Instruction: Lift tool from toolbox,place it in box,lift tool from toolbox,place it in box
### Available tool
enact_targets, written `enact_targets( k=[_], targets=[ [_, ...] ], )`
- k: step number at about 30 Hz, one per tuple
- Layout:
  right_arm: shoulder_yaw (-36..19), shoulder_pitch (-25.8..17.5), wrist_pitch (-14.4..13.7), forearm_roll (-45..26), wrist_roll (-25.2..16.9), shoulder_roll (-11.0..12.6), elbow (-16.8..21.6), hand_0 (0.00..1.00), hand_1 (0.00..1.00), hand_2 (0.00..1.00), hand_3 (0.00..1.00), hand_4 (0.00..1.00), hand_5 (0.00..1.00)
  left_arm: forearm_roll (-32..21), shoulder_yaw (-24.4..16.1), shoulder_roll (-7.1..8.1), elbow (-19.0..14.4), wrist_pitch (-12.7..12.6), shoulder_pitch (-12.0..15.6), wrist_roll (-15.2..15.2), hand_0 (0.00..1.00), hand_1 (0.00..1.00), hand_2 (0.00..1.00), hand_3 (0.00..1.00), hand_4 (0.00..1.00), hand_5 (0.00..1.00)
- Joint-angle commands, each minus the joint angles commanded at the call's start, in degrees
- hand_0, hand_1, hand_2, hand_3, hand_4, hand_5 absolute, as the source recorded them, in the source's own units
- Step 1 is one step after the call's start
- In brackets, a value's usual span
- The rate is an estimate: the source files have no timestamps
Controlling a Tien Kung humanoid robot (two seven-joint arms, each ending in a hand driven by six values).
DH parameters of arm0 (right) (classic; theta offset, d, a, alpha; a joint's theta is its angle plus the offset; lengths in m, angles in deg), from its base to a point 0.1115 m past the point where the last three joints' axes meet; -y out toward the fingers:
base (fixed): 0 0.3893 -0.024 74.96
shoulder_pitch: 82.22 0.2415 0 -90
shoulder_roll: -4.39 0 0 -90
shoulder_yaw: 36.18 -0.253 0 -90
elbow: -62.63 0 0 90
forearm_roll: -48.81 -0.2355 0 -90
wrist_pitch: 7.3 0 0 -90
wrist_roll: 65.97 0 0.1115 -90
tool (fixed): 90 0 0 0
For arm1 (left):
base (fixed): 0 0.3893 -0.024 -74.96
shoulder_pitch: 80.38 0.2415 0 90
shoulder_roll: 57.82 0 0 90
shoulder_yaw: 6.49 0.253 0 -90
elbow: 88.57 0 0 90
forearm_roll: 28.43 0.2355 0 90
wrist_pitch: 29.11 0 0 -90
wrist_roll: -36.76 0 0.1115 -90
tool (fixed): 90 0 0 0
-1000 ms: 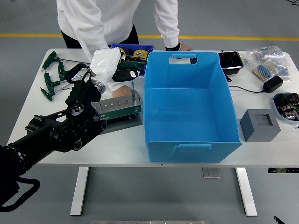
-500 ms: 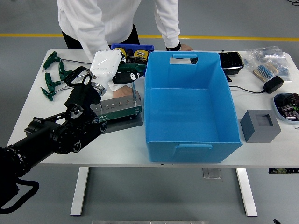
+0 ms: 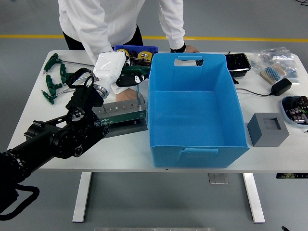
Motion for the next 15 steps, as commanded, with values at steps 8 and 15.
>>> enact_targets(
  k=[8,15],
  targets=[
    [0.78,-0.24,-0.32,-1.27,-0.25,-0.19,-0.17,0.696,0.717,0.761,0.604,0.856,0.775,0.61,-0.20,0.24,-0.42,0.10,0.10,1.41,0.021,0.002,0.077,0.052,0.901,0.677],
    [0.52,-0.45,-0.75,-1.41,-0.44,-0.40,-0.31,0.694,0.715,0.757,0.599,0.854,0.774,1.28,-0.90,0.85,-2.83,0.98,0.13,1.66,0.021,0.002,0.078,0.054,0.897,0.667]
  ],
)
